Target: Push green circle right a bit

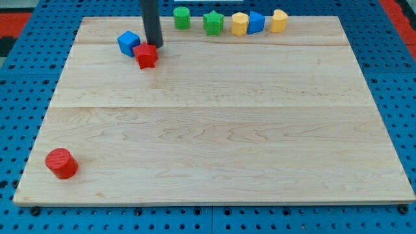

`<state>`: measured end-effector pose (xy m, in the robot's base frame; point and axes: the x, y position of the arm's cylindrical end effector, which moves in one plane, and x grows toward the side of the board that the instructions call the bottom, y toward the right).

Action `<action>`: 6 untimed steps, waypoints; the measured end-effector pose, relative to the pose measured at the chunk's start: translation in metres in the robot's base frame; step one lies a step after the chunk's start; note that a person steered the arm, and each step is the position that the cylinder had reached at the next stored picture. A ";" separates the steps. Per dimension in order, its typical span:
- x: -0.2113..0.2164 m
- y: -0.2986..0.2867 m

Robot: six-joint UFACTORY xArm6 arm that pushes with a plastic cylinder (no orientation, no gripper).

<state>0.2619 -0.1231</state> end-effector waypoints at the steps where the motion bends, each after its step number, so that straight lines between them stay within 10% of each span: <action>1: -0.027 -0.011; 4: -0.070 0.028; 6: -0.015 0.038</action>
